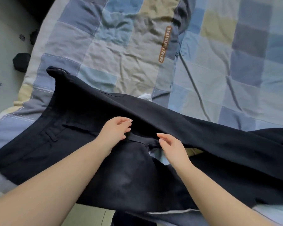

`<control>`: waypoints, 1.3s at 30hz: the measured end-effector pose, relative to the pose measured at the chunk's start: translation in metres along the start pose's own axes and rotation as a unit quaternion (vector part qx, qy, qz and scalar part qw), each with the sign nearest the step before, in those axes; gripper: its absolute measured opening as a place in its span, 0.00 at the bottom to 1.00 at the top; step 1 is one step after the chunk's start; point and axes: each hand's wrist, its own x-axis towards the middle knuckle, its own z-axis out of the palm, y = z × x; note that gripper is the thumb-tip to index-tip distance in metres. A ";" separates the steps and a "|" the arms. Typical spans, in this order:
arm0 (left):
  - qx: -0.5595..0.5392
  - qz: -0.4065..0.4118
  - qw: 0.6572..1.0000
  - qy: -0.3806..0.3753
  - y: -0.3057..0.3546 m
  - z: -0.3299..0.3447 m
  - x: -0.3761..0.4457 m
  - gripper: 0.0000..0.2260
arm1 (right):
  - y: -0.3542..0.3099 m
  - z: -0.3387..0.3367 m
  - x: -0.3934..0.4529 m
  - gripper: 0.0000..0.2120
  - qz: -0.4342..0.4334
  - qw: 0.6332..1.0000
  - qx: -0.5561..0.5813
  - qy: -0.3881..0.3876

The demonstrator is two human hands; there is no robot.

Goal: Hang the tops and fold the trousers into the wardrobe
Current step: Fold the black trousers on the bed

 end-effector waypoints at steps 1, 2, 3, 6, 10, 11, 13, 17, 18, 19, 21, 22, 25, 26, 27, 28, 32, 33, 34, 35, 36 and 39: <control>-0.008 -0.014 1.000 -0.018 0.002 0.016 0.000 0.05 | 0.013 -0.013 -0.001 0.13 0.039 0.998 0.040 0.013; -0.016 -0.020 0.999 -0.032 0.006 0.031 0.000 0.06 | 0.026 -0.026 0.001 0.12 0.078 0.993 0.082 0.024; -0.026 -0.020 0.999 -0.042 0.008 0.041 0.001 0.07 | 0.038 -0.036 0.003 0.11 0.110 0.985 0.126 0.033; -0.049 -0.021 0.998 -0.032 0.014 0.066 0.010 0.16 | 0.062 -0.064 0.012 0.10 0.164 0.936 0.298 0.095; 0.001 0.031 0.997 0.063 0.024 0.074 0.020 0.21 | 0.065 -0.089 0.012 0.14 0.156 0.887 0.356 0.250; 0.013 0.051 0.995 0.079 0.029 0.073 0.022 0.21 | 0.061 -0.094 0.011 0.15 0.139 0.893 0.324 0.278; 0.027 0.084 0.991 0.098 0.046 0.071 0.031 0.21 | 0.048 -0.109 0.016 0.16 0.093 0.908 0.280 0.299; 0.043 0.130 0.986 0.100 0.091 0.075 0.059 0.23 | 0.007 -0.160 0.059 0.17 -0.012 0.946 0.226 0.231; 0.045 0.139 0.984 0.099 0.102 0.079 0.066 0.25 | -0.004 -0.172 0.070 0.19 -0.045 0.964 0.176 0.193; 0.048 0.145 0.984 0.097 0.110 0.084 0.070 0.26 | -0.012 -0.182 0.080 0.21 -0.075 0.980 0.109 0.151; 0.065 0.149 0.983 0.084 0.120 0.103 0.074 0.27 | -0.018 -0.199 0.091 0.23 -0.119 0.987 -0.008 0.106; 0.080 0.150 0.983 0.073 0.121 0.116 0.073 0.26 | -0.016 -0.206 0.092 0.23 -0.127 0.986 -0.042 0.096; 0.131 0.144 0.981 0.027 0.108 0.168 0.056 0.20 | 0.015 -0.226 0.078 0.21 -0.121 0.987 -0.074 0.075; 0.147 0.139 0.979 0.006 0.101 0.185 0.047 0.18 | 0.032 -0.231 0.069 0.20 -0.114 0.988 -0.079 0.070; 0.162 0.135 0.977 -0.021 0.092 0.207 0.037 0.17 | 0.054 -0.241 0.057 0.18 -0.107 0.988 -0.089 0.071; 0.177 0.130 0.974 -0.046 0.084 0.227 0.028 0.16 | 0.076 -0.249 0.045 0.17 -0.100 0.986 -0.105 0.076; 0.201 0.083 0.965 -0.147 0.053 0.315 -0.011 0.13 | 0.181 -0.299 -0.001 0.13 -0.032 0.971 -0.175 0.162; 0.209 0.072 0.962 -0.162 0.044 0.331 -0.016 0.13 | 0.201 -0.309 -0.010 0.13 -0.006 0.966 -0.187 0.181; 0.222 0.064 0.957 -0.175 0.036 0.351 -0.022 0.15 | 0.223 -0.321 -0.020 0.14 0.028 0.960 -0.201 0.193; 0.226 0.054 0.955 -0.185 0.029 0.367 -0.026 0.18 | 0.240 -0.331 -0.028 0.16 0.057 0.954 -0.221 0.195; 0.221 0.039 0.955 -0.194 0.024 0.384 -0.030 0.20 | 0.255 -0.340 -0.034 0.19 0.083 0.948 -0.245 0.187; 0.179 -0.004 0.961 -0.213 0.013 0.453 -0.049 0.24 | 0.302 -0.374 -0.048 0.30 0.115 0.939 -0.283 0.158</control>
